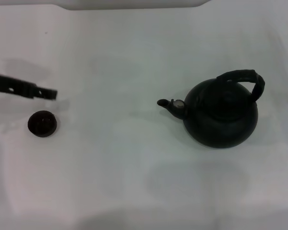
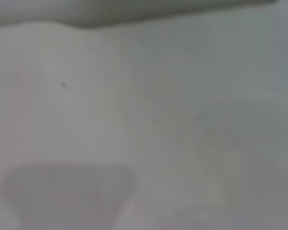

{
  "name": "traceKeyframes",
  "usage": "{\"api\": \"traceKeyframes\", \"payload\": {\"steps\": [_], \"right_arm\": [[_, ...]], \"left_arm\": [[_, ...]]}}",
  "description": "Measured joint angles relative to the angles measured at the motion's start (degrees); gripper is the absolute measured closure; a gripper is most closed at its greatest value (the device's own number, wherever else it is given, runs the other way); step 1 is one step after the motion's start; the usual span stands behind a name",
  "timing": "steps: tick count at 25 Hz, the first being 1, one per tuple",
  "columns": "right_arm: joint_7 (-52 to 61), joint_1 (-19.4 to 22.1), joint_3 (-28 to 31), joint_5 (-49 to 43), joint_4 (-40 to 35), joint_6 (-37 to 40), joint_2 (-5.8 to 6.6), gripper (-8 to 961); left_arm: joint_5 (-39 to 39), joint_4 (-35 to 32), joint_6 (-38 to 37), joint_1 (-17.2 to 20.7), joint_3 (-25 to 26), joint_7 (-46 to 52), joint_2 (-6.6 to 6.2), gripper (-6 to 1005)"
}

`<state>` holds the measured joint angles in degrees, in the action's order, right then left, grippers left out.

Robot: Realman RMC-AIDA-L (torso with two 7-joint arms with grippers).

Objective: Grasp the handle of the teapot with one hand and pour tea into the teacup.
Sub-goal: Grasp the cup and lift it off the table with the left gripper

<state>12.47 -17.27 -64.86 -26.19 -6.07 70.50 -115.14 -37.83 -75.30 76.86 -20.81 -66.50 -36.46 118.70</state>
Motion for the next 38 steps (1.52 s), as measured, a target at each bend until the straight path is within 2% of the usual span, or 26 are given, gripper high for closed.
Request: {"api": "traceKeyframes", "payload": {"steps": [4,8,11,26,38], "right_arm": [[-0.15,0.02,0.07,0.00,0.00,-0.17,0.00,109],[-0.16,0.08,0.09,0.02,0.00,-0.23,0.00,109],[-0.16,0.22,0.09,0.06,0.00,-0.32,0.00,109],[-0.16,0.54,0.38,0.19,0.00,-0.38,0.00,108],[-0.17,0.22,0.35,0.18,0.00,-0.63,0.00,108]], "left_arm": [[4.98,-4.14,2.89,-0.20,-7.78,5.15,0.00,109],[7.73,-6.69,5.35,-0.38,-12.66,8.20,0.07,109],[7.99,-8.30,6.39,-0.21,-14.25,9.35,0.09,109],[11.89,-11.21,8.57,1.74,-15.01,11.83,0.22,109],[11.92,-9.94,8.25,2.52,-15.63,11.54,0.22,110]]}}
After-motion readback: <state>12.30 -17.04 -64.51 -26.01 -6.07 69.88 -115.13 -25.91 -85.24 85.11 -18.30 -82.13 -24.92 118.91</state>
